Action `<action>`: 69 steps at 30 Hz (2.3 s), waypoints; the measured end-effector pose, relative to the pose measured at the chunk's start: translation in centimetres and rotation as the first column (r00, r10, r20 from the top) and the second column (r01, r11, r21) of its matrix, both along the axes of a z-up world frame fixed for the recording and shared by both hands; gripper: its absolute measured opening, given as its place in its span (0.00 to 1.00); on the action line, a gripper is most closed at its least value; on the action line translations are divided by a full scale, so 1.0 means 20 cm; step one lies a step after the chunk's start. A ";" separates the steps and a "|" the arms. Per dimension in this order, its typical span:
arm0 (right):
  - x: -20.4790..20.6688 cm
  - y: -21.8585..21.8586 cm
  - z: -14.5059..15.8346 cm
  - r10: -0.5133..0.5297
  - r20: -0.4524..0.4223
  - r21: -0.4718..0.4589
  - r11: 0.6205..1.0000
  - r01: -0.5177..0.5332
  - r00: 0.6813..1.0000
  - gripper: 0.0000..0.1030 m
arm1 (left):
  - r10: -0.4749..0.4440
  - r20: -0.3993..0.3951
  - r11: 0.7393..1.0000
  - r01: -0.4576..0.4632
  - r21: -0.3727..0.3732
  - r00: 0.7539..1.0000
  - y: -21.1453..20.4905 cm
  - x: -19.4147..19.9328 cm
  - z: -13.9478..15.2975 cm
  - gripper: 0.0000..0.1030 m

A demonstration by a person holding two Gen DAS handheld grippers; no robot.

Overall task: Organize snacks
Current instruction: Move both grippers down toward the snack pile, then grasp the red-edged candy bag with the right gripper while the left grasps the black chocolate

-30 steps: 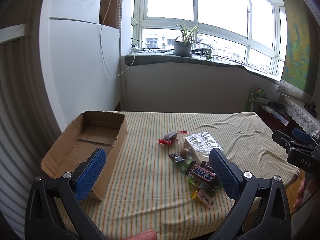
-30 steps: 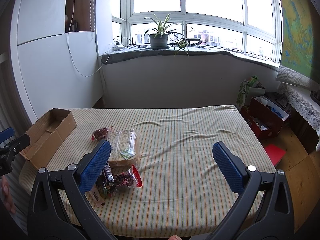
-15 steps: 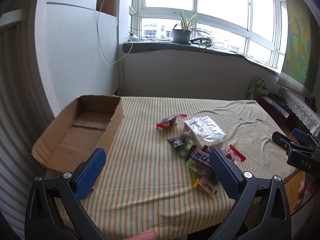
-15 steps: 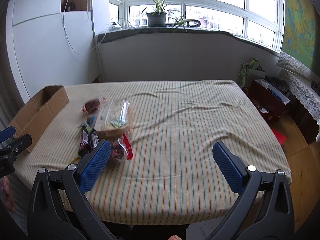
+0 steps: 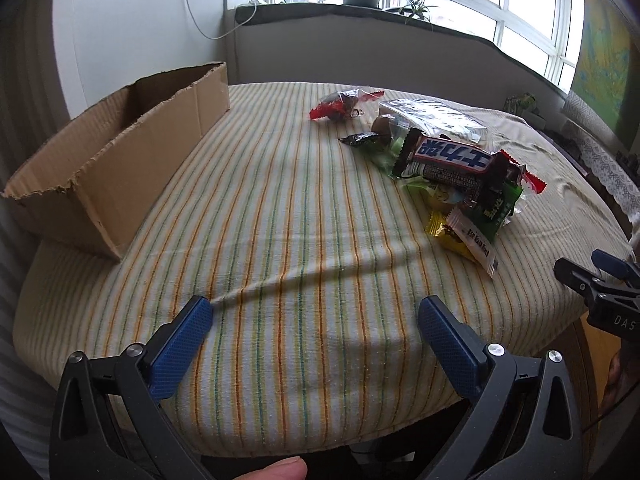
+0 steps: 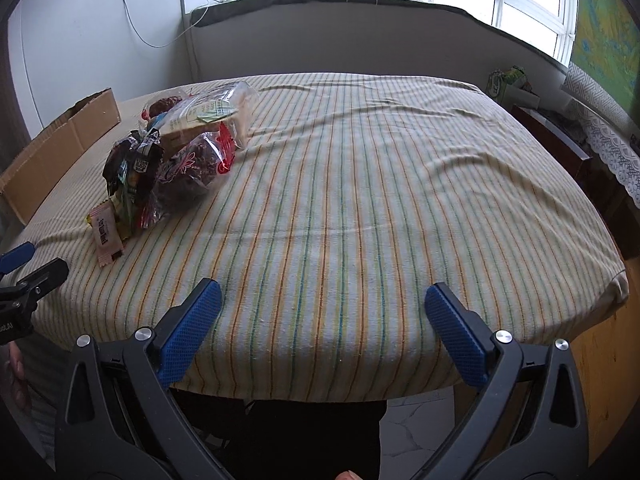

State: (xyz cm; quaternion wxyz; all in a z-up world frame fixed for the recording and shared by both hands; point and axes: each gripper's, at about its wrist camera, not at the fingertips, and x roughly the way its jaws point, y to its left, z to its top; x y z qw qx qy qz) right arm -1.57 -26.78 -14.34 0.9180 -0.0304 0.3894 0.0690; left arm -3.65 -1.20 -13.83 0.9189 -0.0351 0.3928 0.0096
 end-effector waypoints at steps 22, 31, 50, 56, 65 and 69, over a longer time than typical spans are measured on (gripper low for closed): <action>0.28 0.02 0.14 0.078 0.050 0.142 0.986 -0.085 0.996 1.00 | -0.028 0.061 0.993 0.034 -0.109 0.998 0.05 0.30 0.14 1.00; 0.41 0.07 0.15 0.142 -0.018 0.256 0.958 -0.132 0.990 0.94 | -0.051 0.010 0.986 0.052 -0.159 0.999 0.04 0.64 0.22 1.00; 0.46 0.12 0.09 0.277 -0.048 0.462 0.858 -0.225 0.960 0.27 | -0.162 -0.077 0.954 0.136 -0.269 0.984 -0.02 0.76 0.11 0.45; 0.45 0.02 0.16 0.217 -0.014 0.443 0.876 -0.188 0.976 0.24 | -0.163 -0.062 0.943 0.137 -0.303 0.985 0.03 0.75 0.11 0.36; 0.43 -0.10 0.23 0.148 0.021 0.402 0.904 -0.144 0.989 0.23 | -0.140 -0.046 0.950 0.121 -0.288 0.989 0.09 0.71 0.13 0.32; 0.41 -0.15 0.22 0.139 0.013 0.397 0.908 -0.133 0.990 0.23 | -0.116 -0.073 0.954 0.090 -0.287 0.991 0.13 0.69 0.09 0.31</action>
